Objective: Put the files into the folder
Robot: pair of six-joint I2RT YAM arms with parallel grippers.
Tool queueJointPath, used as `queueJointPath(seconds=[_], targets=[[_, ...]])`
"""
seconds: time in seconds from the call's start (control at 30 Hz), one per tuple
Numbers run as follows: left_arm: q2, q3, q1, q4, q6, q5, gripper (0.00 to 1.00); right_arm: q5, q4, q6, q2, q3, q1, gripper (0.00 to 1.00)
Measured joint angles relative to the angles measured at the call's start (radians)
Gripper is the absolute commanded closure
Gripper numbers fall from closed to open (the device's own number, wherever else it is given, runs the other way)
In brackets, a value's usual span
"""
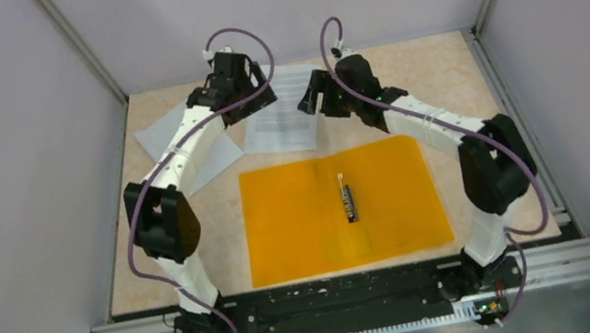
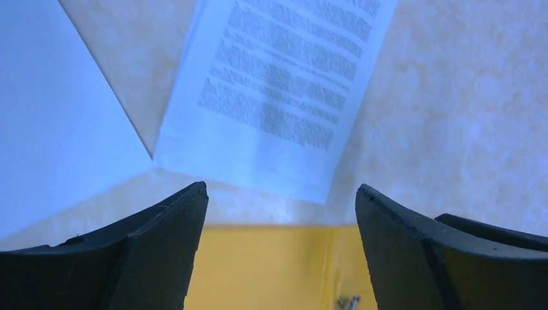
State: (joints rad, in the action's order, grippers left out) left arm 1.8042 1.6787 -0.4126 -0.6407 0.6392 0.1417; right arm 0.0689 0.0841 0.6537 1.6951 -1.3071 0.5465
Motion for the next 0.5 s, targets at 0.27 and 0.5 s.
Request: queueJointPath(seconds=[0.27, 0.5], targets=[[0.314, 0.242, 0.191, 0.080, -0.166, -0.131, 0.10, 0.084, -0.011, -0.002, 0.406, -0.291, -0.074, 0.57], [0.475, 0.284, 0.264, 0.087, -0.228, -0.268, 0.08, 0.145, -0.017, 0.015, 0.631, -0.497, -0.071, 0.63]])
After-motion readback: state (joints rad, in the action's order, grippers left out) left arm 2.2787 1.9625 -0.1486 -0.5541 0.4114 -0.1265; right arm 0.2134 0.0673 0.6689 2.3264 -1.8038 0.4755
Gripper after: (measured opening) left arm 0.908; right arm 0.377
